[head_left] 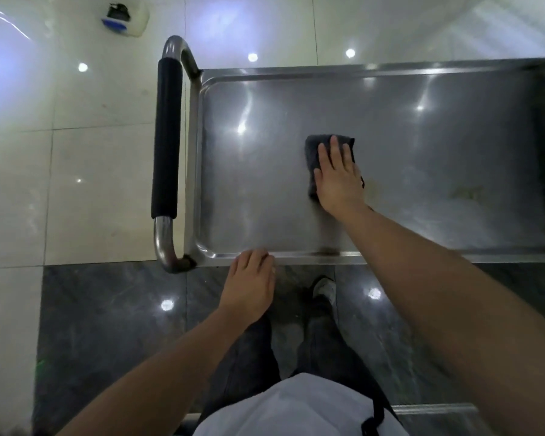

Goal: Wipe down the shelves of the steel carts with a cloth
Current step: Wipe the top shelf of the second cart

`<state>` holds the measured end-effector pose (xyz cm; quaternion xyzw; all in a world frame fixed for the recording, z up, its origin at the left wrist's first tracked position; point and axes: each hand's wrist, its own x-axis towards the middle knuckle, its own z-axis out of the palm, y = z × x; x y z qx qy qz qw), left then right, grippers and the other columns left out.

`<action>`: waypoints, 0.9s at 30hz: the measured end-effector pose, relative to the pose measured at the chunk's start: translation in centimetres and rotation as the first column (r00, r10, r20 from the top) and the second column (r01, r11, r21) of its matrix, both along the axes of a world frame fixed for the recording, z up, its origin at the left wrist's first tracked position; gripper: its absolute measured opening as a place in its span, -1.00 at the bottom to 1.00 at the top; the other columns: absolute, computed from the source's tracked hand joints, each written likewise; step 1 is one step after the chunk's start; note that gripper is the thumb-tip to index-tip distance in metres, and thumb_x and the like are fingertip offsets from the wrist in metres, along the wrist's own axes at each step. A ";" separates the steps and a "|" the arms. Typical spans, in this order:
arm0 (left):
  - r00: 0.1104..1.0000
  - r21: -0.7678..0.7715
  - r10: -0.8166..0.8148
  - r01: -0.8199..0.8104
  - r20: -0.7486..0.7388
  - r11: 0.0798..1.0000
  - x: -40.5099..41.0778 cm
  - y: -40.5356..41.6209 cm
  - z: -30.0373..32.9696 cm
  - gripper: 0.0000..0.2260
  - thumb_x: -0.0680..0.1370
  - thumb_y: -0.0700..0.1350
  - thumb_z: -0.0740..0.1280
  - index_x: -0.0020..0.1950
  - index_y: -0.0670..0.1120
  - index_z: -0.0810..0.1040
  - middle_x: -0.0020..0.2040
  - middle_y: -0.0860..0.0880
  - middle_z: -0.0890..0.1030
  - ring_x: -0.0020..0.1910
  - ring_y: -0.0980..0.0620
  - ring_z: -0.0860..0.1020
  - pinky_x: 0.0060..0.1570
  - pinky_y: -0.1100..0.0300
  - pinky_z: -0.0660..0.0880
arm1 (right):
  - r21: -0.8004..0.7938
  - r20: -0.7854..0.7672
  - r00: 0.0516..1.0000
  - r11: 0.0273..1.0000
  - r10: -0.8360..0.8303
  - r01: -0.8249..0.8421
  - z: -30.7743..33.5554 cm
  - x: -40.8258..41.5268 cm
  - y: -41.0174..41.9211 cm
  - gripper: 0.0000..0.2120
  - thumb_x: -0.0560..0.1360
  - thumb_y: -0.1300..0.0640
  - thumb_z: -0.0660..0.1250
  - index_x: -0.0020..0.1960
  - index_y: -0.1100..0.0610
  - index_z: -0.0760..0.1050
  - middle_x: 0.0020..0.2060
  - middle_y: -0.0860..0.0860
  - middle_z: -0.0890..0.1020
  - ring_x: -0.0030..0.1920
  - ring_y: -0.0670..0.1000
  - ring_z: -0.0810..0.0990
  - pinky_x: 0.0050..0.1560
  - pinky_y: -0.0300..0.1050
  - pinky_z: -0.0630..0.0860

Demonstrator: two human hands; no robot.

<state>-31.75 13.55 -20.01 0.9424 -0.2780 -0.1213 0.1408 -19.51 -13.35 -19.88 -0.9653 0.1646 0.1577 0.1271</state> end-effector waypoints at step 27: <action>0.997 -0.038 -0.074 0.073 -0.023 0.997 -3.2 -7.8 -0.1 -0.60 0.66 -0.02 0.11 0.39 -0.14 0.53 0.29 -0.06 0.49 0.30 -0.08 0.42 0.38 0.01 0.40 | 0.027 0.068 0.998 1.000 0.006 -0.008 -1.4 -5.5 -3.6 -0.46 0.71 -0.06 -0.04 0.65 0.00 -0.07 0.64 0.03 -0.13 0.62 0.14 -0.13 0.58 0.12 0.03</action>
